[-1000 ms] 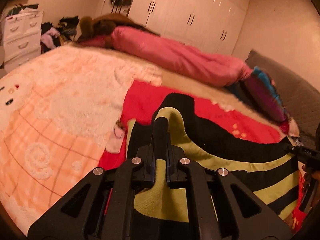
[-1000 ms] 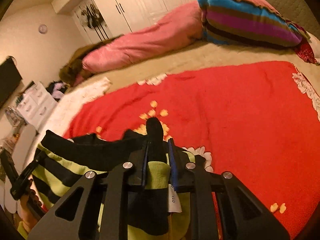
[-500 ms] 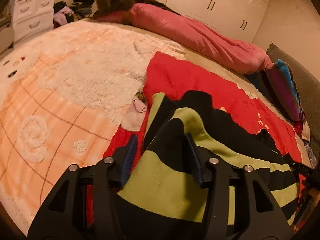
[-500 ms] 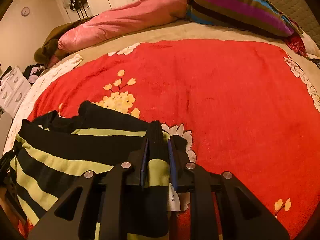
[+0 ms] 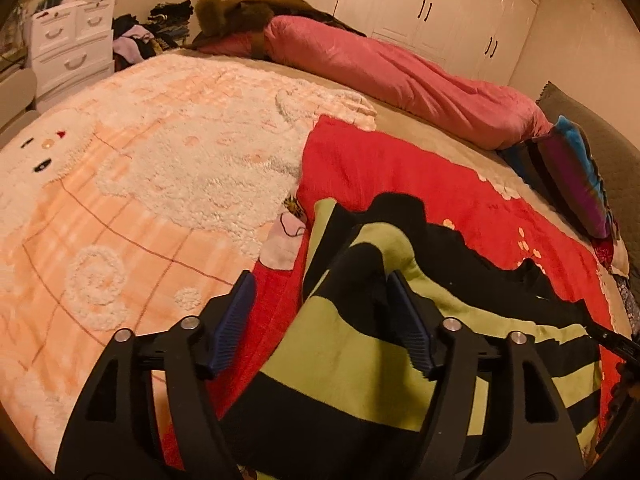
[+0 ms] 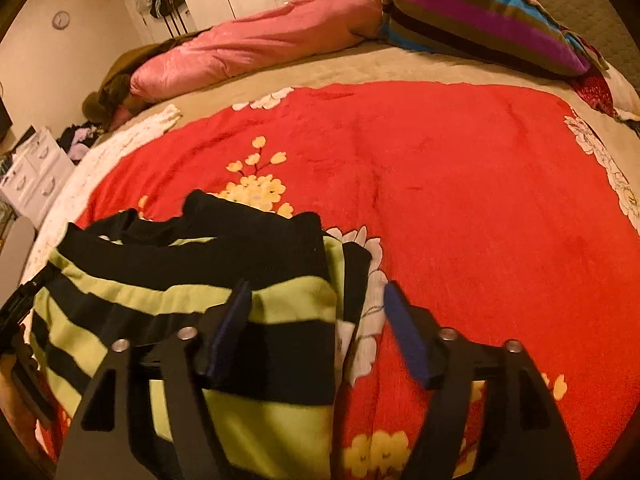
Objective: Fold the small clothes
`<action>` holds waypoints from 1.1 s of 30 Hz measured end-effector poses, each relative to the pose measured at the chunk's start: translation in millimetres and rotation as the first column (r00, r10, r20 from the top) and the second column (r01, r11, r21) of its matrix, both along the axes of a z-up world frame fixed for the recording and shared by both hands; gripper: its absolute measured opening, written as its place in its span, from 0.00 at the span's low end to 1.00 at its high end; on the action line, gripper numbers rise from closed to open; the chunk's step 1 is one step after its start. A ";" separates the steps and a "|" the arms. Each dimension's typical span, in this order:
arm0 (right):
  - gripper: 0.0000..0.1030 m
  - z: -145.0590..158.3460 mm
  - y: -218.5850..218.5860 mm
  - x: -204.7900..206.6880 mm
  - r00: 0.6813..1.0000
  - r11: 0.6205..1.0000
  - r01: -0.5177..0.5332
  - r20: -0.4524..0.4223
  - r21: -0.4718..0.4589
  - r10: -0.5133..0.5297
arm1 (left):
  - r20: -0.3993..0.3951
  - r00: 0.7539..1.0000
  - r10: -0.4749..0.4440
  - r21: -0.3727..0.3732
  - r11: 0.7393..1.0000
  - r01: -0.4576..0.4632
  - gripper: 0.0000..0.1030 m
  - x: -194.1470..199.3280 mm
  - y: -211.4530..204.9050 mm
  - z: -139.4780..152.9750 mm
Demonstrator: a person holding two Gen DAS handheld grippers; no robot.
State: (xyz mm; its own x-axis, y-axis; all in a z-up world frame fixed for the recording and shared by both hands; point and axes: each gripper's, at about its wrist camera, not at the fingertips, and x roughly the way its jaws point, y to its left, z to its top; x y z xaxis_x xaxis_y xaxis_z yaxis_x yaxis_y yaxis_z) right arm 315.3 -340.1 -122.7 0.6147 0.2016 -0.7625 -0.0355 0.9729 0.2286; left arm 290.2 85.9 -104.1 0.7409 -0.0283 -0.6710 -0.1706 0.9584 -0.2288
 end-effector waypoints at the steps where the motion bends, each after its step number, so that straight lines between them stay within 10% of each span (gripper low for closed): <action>1: 0.71 2.7 -0.4 -4.0 1.000 1.000 -0.001 0.009 0.001 0.001 | 0.006 1.000 -0.002 0.008 1.000 0.002 0.61 -1.6 -0.2 3.0; 13: 0.82 39.1 3.9 -47.0 0.994 1.000 -0.010 0.108 -0.013 0.011 | 0.041 0.999 -0.009 0.077 0.997 0.006 0.73 -18.6 -5.2 27.9; 33: 0.82 26.9 1.6 -96.6 0.999 0.999 -0.044 0.017 0.019 0.043 | 0.033 0.998 0.047 0.106 0.993 -0.051 0.78 -53.4 -3.4 38.2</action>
